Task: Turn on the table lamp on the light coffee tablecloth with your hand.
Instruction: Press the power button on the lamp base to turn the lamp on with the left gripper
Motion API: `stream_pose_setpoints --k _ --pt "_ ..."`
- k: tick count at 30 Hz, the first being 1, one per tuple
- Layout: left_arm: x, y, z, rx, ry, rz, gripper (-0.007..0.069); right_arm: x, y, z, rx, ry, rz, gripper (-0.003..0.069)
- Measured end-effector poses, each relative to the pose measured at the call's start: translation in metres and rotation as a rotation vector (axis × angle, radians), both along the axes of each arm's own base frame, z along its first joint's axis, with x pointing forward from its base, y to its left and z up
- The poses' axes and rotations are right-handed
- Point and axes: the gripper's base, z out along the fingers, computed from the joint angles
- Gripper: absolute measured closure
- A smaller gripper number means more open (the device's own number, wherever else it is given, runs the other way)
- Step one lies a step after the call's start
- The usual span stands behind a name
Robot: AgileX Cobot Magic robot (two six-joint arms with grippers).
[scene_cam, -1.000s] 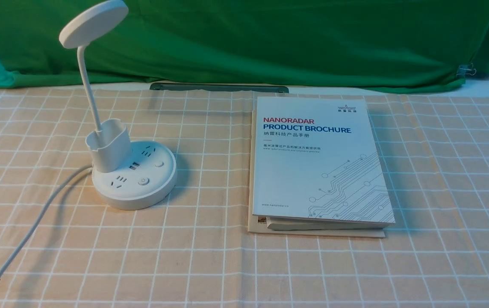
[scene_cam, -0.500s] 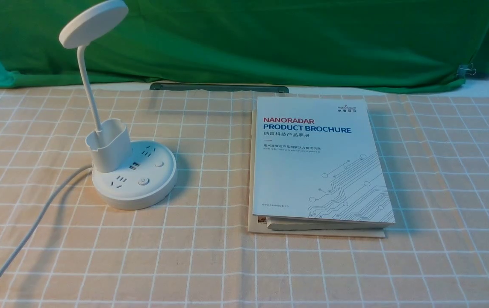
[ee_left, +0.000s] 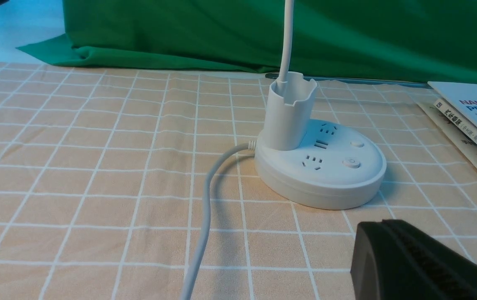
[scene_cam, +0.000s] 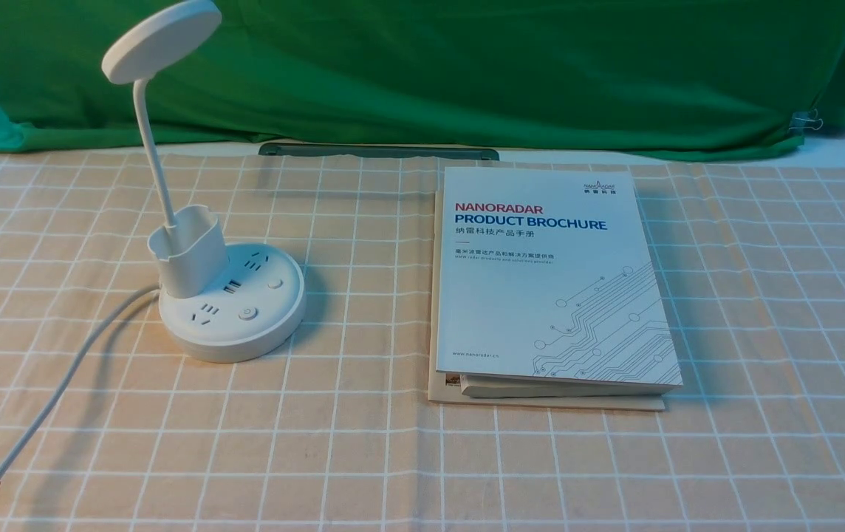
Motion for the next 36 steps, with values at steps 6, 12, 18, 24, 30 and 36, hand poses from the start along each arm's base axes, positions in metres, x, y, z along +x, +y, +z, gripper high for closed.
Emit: stream_pose_setpoints --k 6,12,18,24,30,36 --pt "0.001 0.002 0.014 0.061 -0.162 0.022 0.0622 0.0 0.0 0.0 0.001 -0.001 0.0 0.0421" --pt "-0.006 0.003 0.048 0.089 -0.553 0.048 0.0622 0.0 0.0 0.0 0.001 -0.001 0.0 0.0421" --pt "-0.023 0.004 0.074 0.047 -0.893 0.063 0.0622 0.0 0.0 0.0 0.001 -0.001 0.0 0.0421" --pt "-0.034 0.002 0.092 -0.044 -1.017 0.006 0.0622 0.0 0.0 0.0 0.001 0.0 0.0 0.0421" --pt "-0.027 -0.001 0.156 -0.031 -0.813 -0.022 0.0622 0.0 0.0 0.0 0.001 -0.001 0.0 0.0421" --pt "0.033 0.0 0.16 -0.073 -0.342 0.022 0.0622 0.0 0.0 0.0 0.001 -0.001 0.0 0.0421"
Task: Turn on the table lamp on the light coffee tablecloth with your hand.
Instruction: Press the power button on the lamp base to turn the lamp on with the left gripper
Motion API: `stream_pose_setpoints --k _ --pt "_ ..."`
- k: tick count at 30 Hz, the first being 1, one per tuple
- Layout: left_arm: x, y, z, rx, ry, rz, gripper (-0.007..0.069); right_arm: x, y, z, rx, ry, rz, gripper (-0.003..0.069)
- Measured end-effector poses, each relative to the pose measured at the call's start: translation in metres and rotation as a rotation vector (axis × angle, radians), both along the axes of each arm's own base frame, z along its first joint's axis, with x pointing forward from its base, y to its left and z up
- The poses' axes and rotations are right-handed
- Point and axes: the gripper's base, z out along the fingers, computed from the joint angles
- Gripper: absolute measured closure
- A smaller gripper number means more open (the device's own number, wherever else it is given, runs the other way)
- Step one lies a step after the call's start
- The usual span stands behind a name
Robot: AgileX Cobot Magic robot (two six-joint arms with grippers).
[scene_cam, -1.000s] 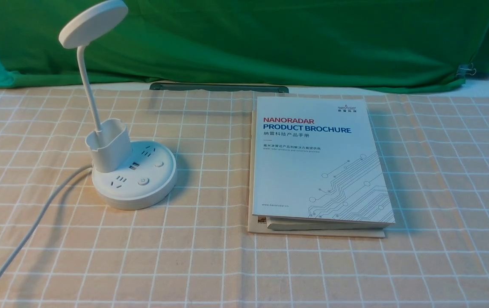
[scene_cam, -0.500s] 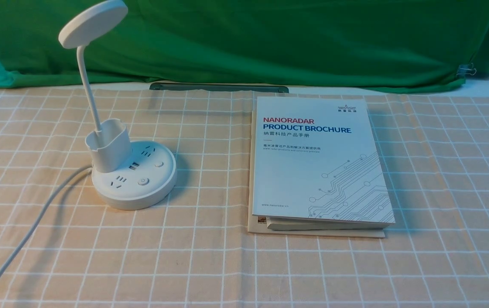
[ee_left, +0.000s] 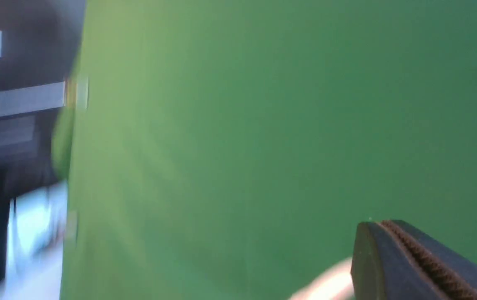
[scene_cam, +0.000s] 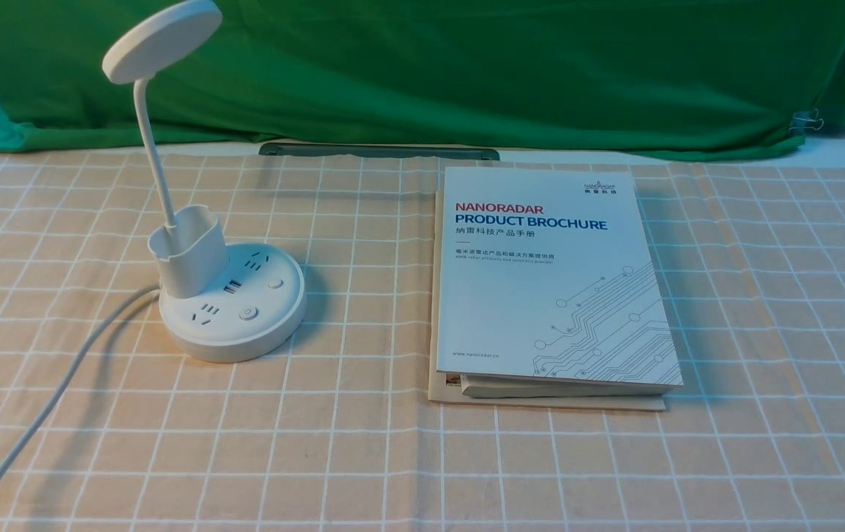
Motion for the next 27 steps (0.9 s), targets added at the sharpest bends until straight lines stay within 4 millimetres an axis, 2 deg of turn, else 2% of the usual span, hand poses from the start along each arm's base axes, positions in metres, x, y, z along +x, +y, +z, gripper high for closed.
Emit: stream_pose_setpoints --k 2,4,6,10,12,15,16,21,25,27 --pt "0.032 -0.002 -0.023 -0.095 0.24 -0.004 0.0622 0.0 0.0 0.0 0.0 0.0 0.0 0.0421" --pt "0.045 -0.003 -0.036 -0.13 0.357 -0.002 0.0622 0.0 0.0 0.0 0.0 0.0 0.0 0.0421" --pt "0.064 -0.008 -0.059 -0.169 0.592 -0.014 0.0622 0.0 0.0 0.0 0.0 0.0 0.0 0.0421" --pt "0.092 -0.021 -0.082 -0.147 0.887 -0.113 0.0622 0.0 0.0 0.0 0.0 0.0 0.0 0.0421" --pt "0.114 -0.03 -0.091 -0.137 1.011 -0.197 0.0622 0.0 0.0 0.0 0.0 0.0 0.0 0.0421" --pt "0.14 -0.04 -0.101 -0.124 1.099 -0.248 0.0622 0.0 0.0 0.0 0.0 0.0 0.0 0.0421" --pt "0.154 -0.047 -0.105 -0.104 1.125 -0.267 0.0622 0.0 0.0 0.0 0.0 0.0 0.0 0.0421" --pt "0.192 -0.081 -0.112 0.039 1.149 -0.325 0.0622 0.0 0.0 0.0 0.0 0.0 0.0 0.0421" --pt "0.221 -0.102 -0.122 0.144 1.154 -0.3 0.0622 0.0 0.0 0.0 0.0 0.0 0.0 0.0421" --pt "0.239 -0.107 -0.126 0.173 1.15 -0.269 0.0622 0.0 0.0 0.0 0.0 0.0 0.0 0.0421"
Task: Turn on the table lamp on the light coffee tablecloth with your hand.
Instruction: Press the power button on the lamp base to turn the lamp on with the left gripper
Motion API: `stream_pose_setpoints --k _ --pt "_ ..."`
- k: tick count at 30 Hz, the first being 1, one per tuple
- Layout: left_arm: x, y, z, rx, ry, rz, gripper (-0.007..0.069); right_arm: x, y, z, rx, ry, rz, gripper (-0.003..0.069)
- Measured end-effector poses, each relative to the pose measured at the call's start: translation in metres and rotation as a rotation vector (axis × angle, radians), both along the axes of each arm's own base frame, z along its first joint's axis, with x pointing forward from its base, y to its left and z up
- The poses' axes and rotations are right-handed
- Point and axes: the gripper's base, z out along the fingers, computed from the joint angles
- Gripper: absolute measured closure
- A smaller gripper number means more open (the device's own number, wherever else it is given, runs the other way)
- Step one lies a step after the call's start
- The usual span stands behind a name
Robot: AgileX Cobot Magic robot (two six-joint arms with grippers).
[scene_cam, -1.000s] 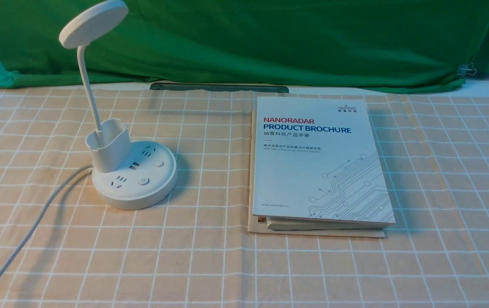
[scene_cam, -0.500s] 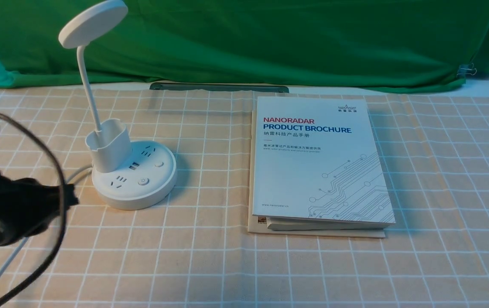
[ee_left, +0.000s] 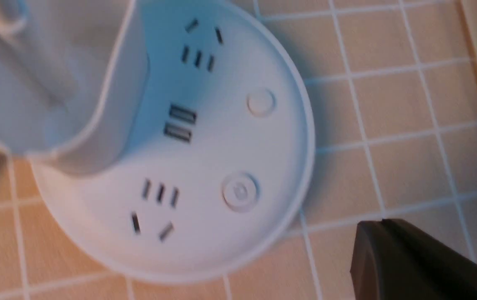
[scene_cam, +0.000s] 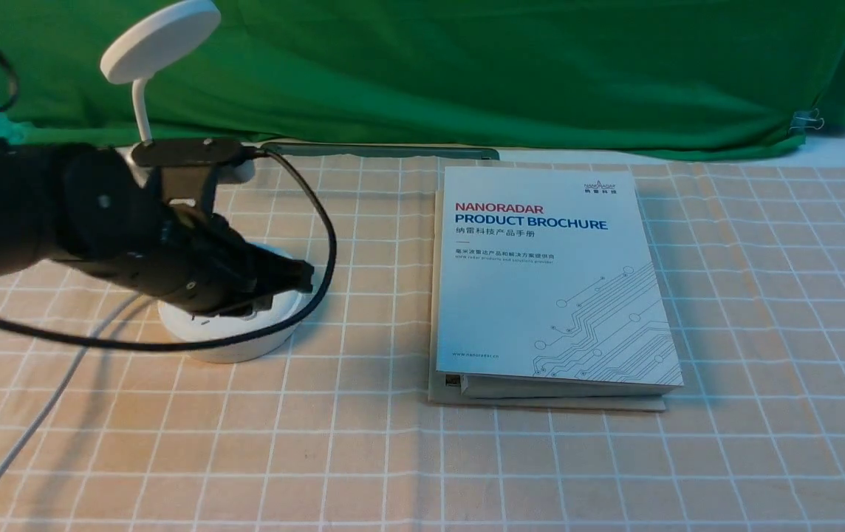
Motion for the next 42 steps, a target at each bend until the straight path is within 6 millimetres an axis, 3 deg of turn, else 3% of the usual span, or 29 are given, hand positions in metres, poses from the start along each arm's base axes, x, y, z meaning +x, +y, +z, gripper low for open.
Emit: stream_pose_setpoints --k 5,12,42 --pt "0.043 -0.007 -0.013 0.103 0.021 -0.012 0.0622 0.0 0.0 0.0 0.0 0.0 0.0 0.0421" --pt "0.069 -0.014 -0.029 0.131 0.052 -0.015 0.0622 0.0 0.0 0.0 0.0 0.0 0.0 0.0421" --pt "0.066 -0.013 -0.045 0.129 0.089 0.001 0.0622 0.0 0.0 0.0 0.0 0.0 0.0 0.0419"
